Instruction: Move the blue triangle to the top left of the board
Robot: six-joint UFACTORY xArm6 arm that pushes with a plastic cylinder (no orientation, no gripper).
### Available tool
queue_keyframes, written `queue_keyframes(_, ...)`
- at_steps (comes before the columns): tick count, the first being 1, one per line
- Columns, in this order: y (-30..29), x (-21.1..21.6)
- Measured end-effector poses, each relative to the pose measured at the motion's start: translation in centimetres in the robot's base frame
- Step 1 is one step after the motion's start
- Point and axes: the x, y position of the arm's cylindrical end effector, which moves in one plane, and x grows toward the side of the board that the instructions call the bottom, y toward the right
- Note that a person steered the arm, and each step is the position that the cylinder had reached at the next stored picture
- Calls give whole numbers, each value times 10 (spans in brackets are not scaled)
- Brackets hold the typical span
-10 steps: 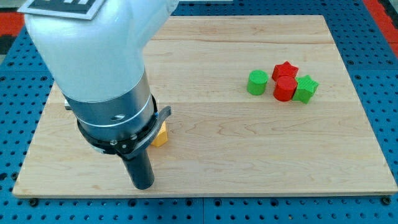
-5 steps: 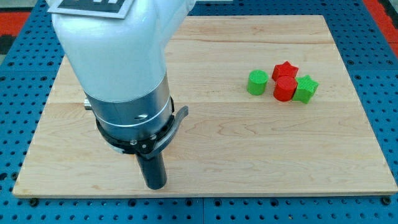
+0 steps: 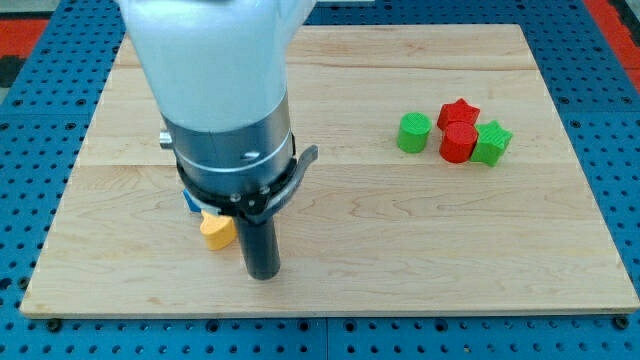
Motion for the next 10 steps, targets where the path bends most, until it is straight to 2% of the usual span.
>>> queue_keyframes(3, -15, -38)
queue_keyframes(4, -27, -65)
queue_keyframes(5, -66, -88)
queue_keyframes(7, -42, -146)
queue_keyframes(8, 23, -144)
queue_keyframes(9, 6, -171)
queue_keyframes(10, -35, -172)
